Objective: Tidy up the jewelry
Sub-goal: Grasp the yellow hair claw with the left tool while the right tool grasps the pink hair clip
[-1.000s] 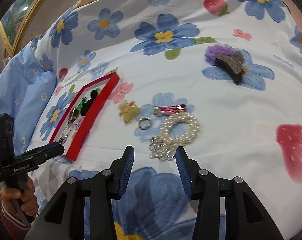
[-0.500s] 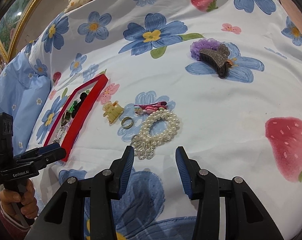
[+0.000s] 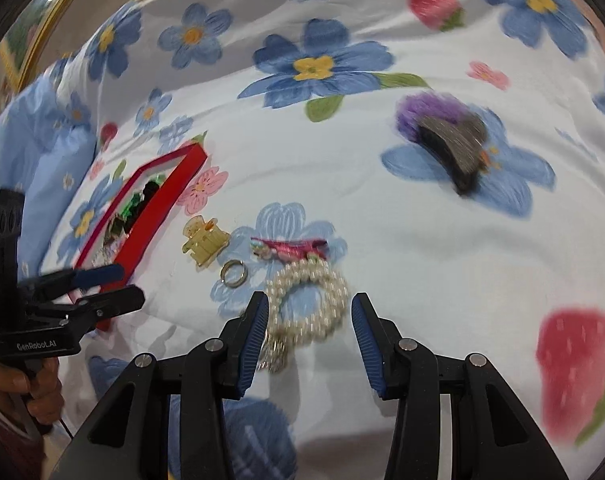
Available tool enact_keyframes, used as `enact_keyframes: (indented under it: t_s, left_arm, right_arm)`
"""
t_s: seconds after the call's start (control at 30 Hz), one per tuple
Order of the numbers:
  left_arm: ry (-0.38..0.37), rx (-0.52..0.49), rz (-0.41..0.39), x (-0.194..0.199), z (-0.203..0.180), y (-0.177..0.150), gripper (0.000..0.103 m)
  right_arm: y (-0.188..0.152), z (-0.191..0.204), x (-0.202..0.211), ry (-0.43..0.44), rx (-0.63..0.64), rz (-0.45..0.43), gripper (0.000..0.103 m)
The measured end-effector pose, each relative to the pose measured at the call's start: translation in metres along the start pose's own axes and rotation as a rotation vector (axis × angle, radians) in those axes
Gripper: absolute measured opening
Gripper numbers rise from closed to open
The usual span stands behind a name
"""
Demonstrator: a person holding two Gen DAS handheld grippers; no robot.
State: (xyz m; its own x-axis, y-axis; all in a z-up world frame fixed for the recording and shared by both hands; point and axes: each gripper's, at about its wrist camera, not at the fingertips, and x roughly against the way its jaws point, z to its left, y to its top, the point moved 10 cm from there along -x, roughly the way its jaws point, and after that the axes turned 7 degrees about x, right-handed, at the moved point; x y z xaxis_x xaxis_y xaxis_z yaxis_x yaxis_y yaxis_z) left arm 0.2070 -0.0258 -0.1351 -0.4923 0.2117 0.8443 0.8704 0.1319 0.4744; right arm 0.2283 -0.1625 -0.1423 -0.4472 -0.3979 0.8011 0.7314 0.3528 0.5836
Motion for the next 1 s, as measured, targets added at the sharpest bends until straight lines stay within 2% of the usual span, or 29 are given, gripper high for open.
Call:
enact_keyframes:
  t_s: [0.27, 0.4, 0.57, 0.6, 0.67, 0.7, 0.73, 0.9, 1.0]
  left_arm:
    - [-0.024, -0.015, 0.041, -0.029, 0.001, 0.019, 0.070]
    - [-0.036, -0.014, 0.057, -0.044, -0.003, 0.027, 0.070]
    - [-0.050, -0.028, 0.054, -0.053, -0.011, 0.036, 0.070]
    - [-0.049, -0.032, 0.054, -0.055, -0.012, 0.037, 0.067]
    - [-0.047, -0.042, 0.056, -0.058, -0.014, 0.037, 0.053]
    - [-0.048, -0.046, 0.059, -0.059, -0.015, 0.037, 0.040]
    - [-0.055, -0.048, 0.061, -0.059, -0.016, 0.037, 0.033]
    - [-0.080, -0.034, 0.046, -0.049, -0.013, 0.035, 0.029]
    - [-0.089, -0.026, 0.041, -0.040, -0.010, 0.031, 0.029]
  right_arm:
    - [0.020, 0.016, -0.038, 0.051, 0.249, 0.072, 0.045]
    - [0.019, 0.015, -0.054, 0.054, 0.282, 0.107, 0.044]
    - [0.023, 0.007, -0.055, 0.071, 0.256, 0.101, 0.037]
    - [0.024, 0.007, -0.055, 0.072, 0.257, 0.102, 0.037]
    - [0.024, 0.008, -0.054, 0.069, 0.272, 0.103, 0.037]
    - [0.024, 0.010, -0.055, 0.073, 0.280, 0.107, 0.037]
    - [0.024, 0.011, -0.055, 0.080, 0.287, 0.111, 0.038]
    - [0.030, 0.018, -0.049, 0.064, 0.368, 0.091, 0.045]
    - [0.030, 0.025, -0.052, 0.087, 0.423, 0.107, 0.046]
